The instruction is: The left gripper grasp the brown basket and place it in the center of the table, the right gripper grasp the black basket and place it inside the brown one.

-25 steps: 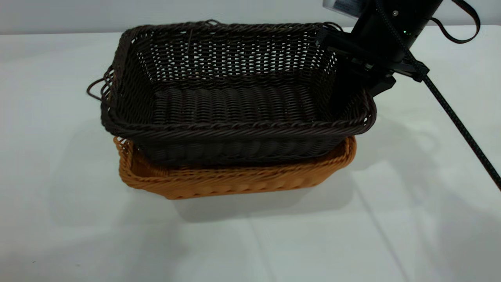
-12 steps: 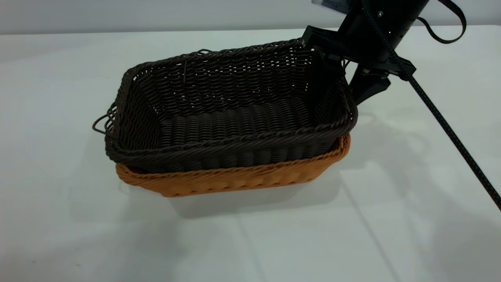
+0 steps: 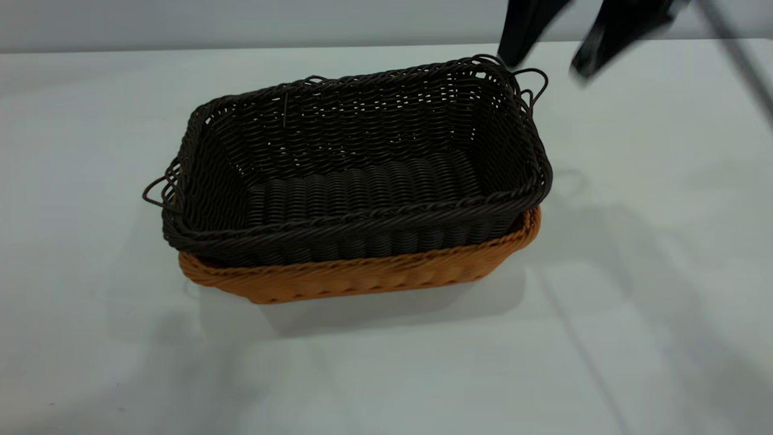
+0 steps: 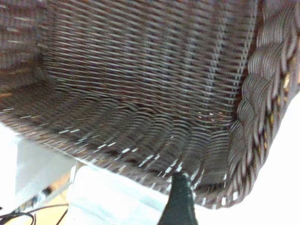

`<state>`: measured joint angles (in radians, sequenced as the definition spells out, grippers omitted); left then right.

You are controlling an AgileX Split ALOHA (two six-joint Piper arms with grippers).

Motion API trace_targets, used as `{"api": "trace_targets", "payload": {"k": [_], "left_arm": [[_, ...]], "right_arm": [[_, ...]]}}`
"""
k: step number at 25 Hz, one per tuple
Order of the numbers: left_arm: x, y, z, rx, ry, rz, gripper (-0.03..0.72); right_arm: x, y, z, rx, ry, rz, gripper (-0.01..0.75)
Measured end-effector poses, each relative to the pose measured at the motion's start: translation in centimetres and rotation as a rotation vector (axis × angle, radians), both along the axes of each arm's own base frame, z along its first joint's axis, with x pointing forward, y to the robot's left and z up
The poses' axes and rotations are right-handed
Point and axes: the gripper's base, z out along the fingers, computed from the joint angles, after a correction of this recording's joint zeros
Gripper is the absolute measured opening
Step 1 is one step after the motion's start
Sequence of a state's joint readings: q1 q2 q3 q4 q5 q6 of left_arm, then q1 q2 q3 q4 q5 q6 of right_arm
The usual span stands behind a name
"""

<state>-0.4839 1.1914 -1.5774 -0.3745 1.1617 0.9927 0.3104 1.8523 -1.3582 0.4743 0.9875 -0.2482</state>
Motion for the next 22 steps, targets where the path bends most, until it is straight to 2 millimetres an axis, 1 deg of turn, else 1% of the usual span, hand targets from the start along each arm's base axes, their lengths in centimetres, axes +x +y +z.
{"api": "trace_targets", "payload": {"k": [1, 3, 4, 6, 7, 10, 11, 13, 14, 17, 20, 21, 22], "left_arm": [[-0.5, 0.7, 0.4, -0.005, 0.001, 0.061, 0.405], [-1.6, 1.9, 1.0, -0.034, 0.007, 0.191, 0.405], [-2.3, 2.6, 1.4, -0.060, 0.011, 0.250, 0.405], [-3.7, 3.9, 2.2, -0.131, 0.030, 0.387, 0.405], [-4.3, 4.4, 2.5, -0.171, 0.043, 0.445, 0.405], [-6.4, 6.0, 3.4, -0.279, 0.053, 0.570, 0.405], [-6.9, 6.4, 3.6, -0.312, 0.061, 0.593, 0.405], [-8.1, 7.0, 3.9, -0.367, 0.066, 0.618, 0.405], [-8.6, 7.2, 4.0, -0.386, 0.068, 0.622, 0.405], [-9.7, 7.7, 4.3, -0.432, 0.075, 0.626, 0.405], [-10.2, 7.7, 3.4, -0.434, 0.107, 0.623, 0.405], [-10.1, 7.6, 2.6, -0.422, 0.134, 0.621, 0.405], [-10.0, 7.4, 1.5, -0.400, 0.169, 0.624, 0.405]], "right_arm": [[-0.8, -0.3, 2.3, 0.014, -0.046, 0.005, 0.552], [-2.9, -0.9, 7.0, 0.046, -0.147, 0.014, 0.552], [-4.1, -1.3, 8.9, 0.060, -0.180, 0.022, 0.552], [-7.3, -2.2, 13.0, 0.086, -0.267, 0.047, 0.552], [-8.8, -2.7, 14.5, 0.089, -0.297, 0.058, 0.552], [-14.2, -4.7, 19.0, 0.087, -0.414, 0.055, 0.552], [-15.8, -5.4, 20.0, 0.080, -0.445, 0.042, 0.552], [-19.5, -7.0, 21.9, 0.072, -0.546, 0.005, 0.552], [-21.5, -7.9, 22.6, 0.070, -0.596, -0.018, 0.552], [-26.8, -10.2, 22.7, 0.055, -0.698, -0.091, 0.552], [-30.3, -12.1, 20.4, 0.017, -0.739, -0.154, 0.552], [-31.2, -12.6, 19.6, 0.004, -0.749, -0.176, 0.552], [-31.5, -12.9, 18.5, -0.012, -0.739, -0.194, 0.552]]}}
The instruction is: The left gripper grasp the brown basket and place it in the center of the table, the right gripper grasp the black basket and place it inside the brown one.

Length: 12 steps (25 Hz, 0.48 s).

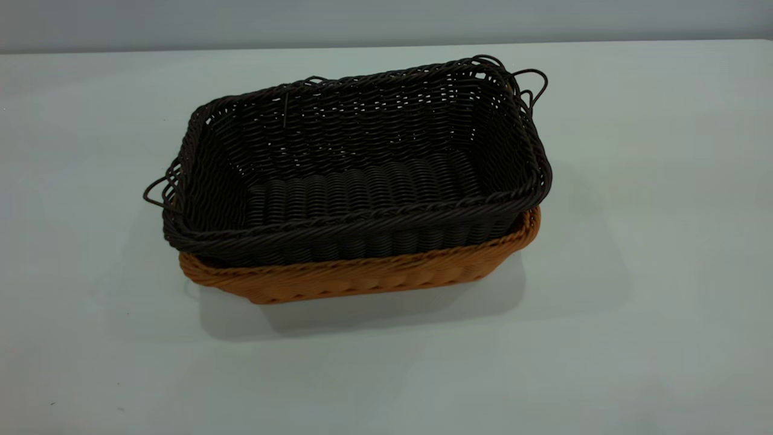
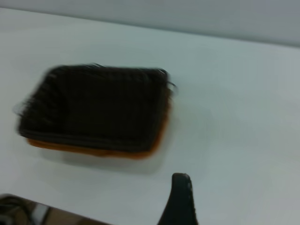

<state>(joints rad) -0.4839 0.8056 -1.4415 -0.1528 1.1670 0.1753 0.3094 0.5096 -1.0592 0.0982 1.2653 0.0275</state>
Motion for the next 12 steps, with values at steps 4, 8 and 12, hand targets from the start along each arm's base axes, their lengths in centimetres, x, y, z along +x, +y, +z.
{"api": "trace_targets", "payload": {"k": [4, 8, 12], "left_arm": [[0.5, -0.4, -4.7, 0.060, 0.136, -0.007, 0.405], [0.4, -0.3, -10.6, 0.145, 0.293, -0.004, 0.405], [-0.1, 0.1, -16.6, 0.227, 0.434, 0.002, 0.405]], "right_arm": [[-1.1, -0.8, -4.9, -0.037, 0.056, -0.041, 0.552], [-0.8, -0.8, -10.0, -0.060, 0.117, -0.052, 0.552], [-0.3, -0.8, -13.7, -0.087, 0.129, -0.065, 0.552]]}}
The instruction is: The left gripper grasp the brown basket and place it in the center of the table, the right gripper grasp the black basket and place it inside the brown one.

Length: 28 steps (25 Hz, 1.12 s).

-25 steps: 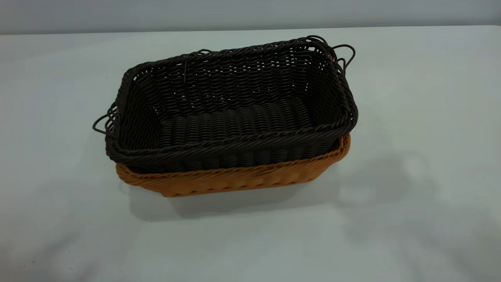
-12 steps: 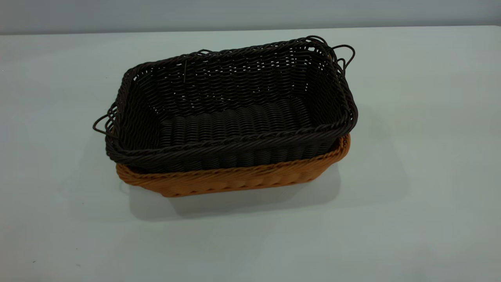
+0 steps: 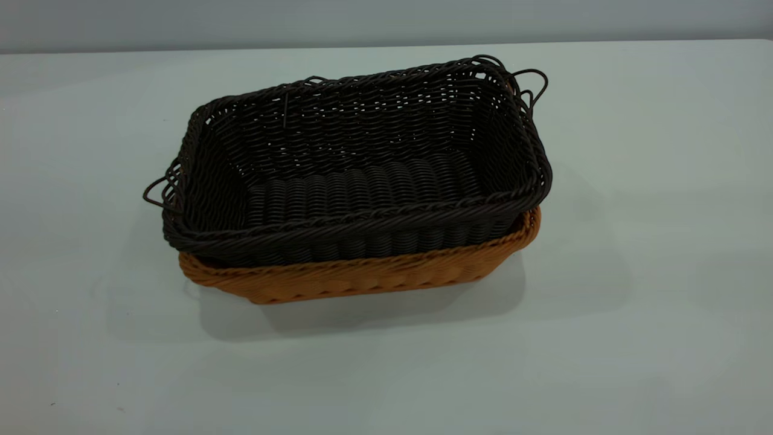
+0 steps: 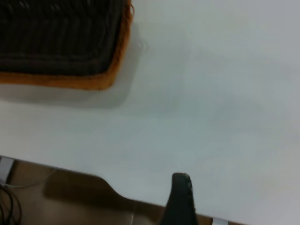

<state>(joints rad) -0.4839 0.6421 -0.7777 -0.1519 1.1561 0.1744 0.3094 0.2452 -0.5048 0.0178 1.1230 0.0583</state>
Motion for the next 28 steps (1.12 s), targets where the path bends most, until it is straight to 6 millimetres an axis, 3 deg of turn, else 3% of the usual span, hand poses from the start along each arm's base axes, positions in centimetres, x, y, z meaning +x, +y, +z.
{"api": "trace_targets", "payload": {"k": [5, 7, 11, 21, 28], "left_arm": [[-0.5, 0.4, -5.4, 0.037, 0.046, 0.016, 0.405], [-0.8, 0.6, -6.5, 0.054, 0.072, 0.016, 0.405], [-1.4, 1.1, -7.2, 0.068, 0.085, 0.028, 0.405], [-2.7, 2.3, -6.6, 0.016, -0.009, 0.137, 0.405], [-3.6, 2.8, -6.3, -0.023, -0.070, 0.142, 0.405]], "right_arm": [[0.1, 0.0, -0.8, -0.005, 0.007, -0.001, 0.552], [0.1, 0.0, -0.8, -0.005, 0.006, -0.001, 0.552], [0.1, 0.0, -0.8, -0.005, 0.005, -0.001, 0.552], [-0.1, -0.1, -0.7, 0.001, -0.012, -0.017, 0.552], [-2.9, -0.9, -0.5, 0.039, -0.213, -0.234, 0.552]]}}
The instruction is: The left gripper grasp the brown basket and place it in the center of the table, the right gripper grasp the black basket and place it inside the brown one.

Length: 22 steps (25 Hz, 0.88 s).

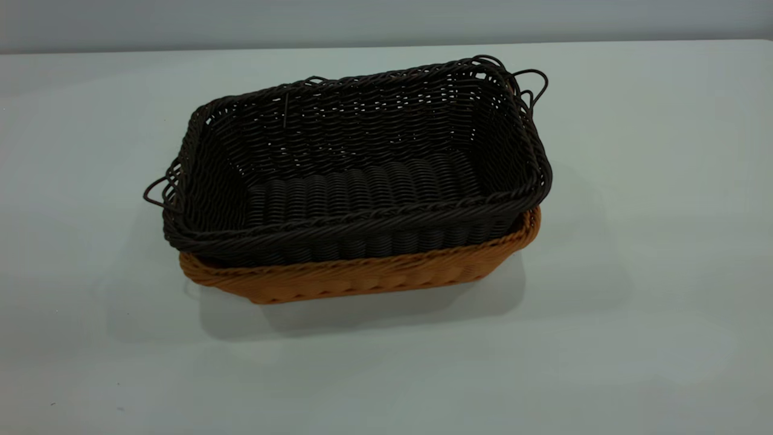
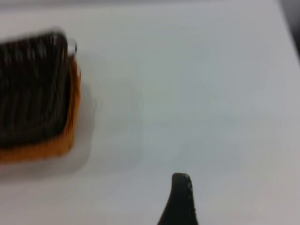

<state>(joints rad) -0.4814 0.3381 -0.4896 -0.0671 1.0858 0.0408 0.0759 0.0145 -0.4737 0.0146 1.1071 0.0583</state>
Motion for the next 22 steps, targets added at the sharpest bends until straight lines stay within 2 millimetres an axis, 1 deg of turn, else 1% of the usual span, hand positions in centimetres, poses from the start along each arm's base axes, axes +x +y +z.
{"api": "trace_targets", "payload": {"k": [3, 9, 11, 15, 18, 22], "left_arm": [[-0.2, 0.3, 0.1, -0.010, -0.021, 0.049, 0.405], [-0.3, 1.1, 0.2, -0.017, -0.053, 0.294, 0.405], [-0.9, 1.3, 0.3, -0.027, -0.098, 0.354, 0.405], [-2.7, 1.6, 0.4, -0.055, -0.221, 0.447, 0.405], [-4.0, 1.6, 0.3, -0.073, -0.308, 0.475, 0.405], [-4.5, 1.6, 0.2, -0.077, -0.324, 0.475, 0.405]], "right_arm": [[-0.5, 0.0, -0.1, 0.001, -0.020, -0.007, 0.552], [-0.5, 0.0, -0.1, 0.004, -0.016, -0.005, 0.552], [-0.5, 0.0, -0.1, 0.004, -0.016, -0.005, 0.552], [-0.5, 0.0, -0.1, 0.004, -0.016, -0.005, 0.552], [-0.5, 0.0, -0.1, 0.004, -0.016, -0.005, 0.552], [-0.5, 0.0, -0.1, 0.005, -0.016, -0.005, 0.552]]}}
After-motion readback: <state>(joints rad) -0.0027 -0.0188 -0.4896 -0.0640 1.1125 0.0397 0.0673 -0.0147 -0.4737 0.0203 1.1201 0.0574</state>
